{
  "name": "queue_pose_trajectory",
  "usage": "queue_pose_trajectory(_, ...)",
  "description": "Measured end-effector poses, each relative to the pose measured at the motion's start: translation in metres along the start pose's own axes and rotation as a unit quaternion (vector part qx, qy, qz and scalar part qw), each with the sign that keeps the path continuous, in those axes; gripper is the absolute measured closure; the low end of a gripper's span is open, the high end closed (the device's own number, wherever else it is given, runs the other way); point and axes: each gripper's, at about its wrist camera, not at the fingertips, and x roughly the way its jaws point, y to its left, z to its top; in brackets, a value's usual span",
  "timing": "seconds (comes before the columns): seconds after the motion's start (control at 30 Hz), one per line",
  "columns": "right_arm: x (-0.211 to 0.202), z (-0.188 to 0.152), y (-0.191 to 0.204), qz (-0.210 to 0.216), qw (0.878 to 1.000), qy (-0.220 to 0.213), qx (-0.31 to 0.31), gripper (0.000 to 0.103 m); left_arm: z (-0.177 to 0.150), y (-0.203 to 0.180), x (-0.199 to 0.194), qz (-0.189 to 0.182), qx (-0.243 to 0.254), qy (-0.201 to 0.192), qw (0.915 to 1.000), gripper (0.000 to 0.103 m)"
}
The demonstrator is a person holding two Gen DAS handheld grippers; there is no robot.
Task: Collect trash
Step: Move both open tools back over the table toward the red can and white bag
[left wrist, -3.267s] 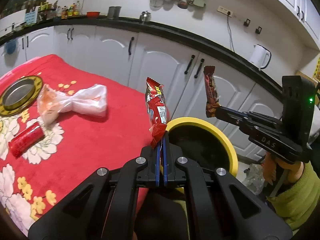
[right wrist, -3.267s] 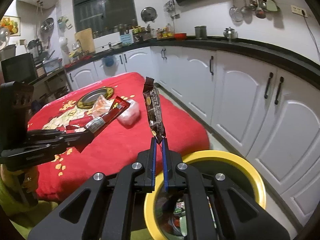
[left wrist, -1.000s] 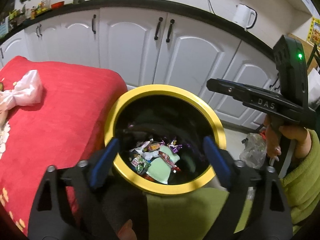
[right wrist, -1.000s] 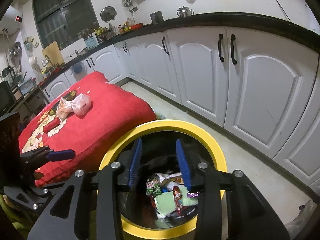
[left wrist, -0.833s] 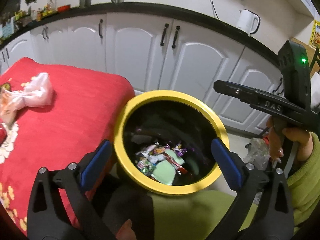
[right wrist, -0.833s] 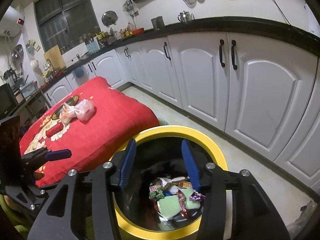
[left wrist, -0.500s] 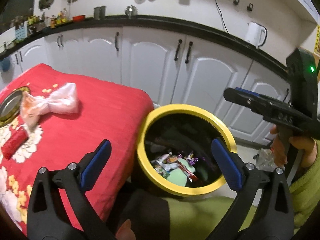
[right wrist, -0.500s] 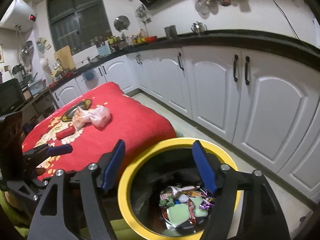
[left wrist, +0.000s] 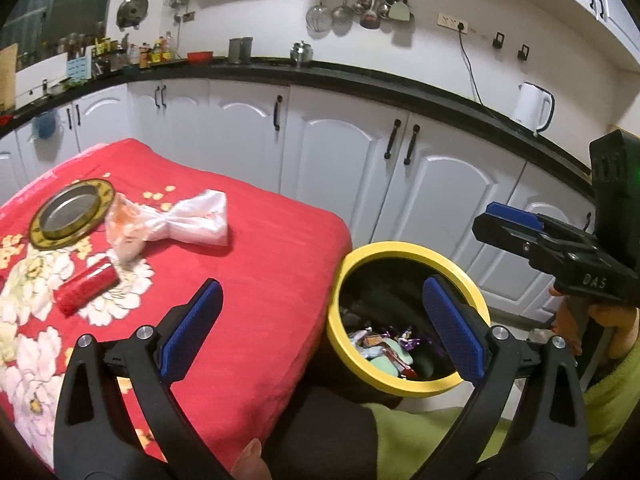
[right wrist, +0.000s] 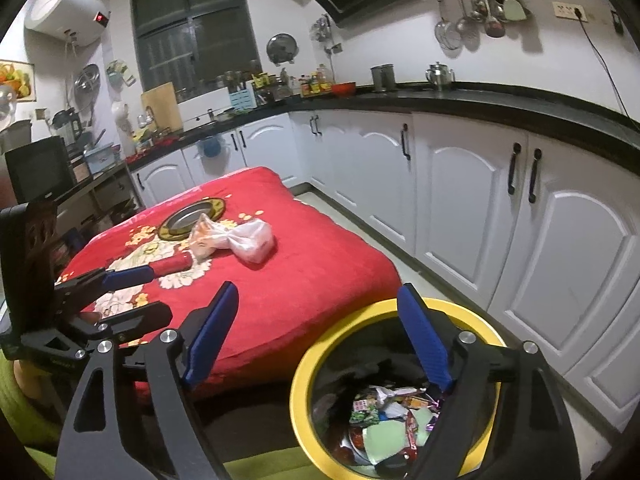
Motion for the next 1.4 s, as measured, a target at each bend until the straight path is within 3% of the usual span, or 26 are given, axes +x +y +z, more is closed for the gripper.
queue_pose_trajectory(0.73, 0.016, 0.021, 0.07, 0.049, 0.997, 0.011, -0.052, 0.02, 0.006, 0.065, -0.045, 0.061, -0.013, -0.03, 0.9976, 0.011)
queue_pose_trajectory(1.4, 0.085, 0.05, 0.115, 0.081, 0.991, 0.041, -0.096, 0.02, 0.001, 0.157, -0.047, 0.12, -0.065, -0.025, 0.9903, 0.011)
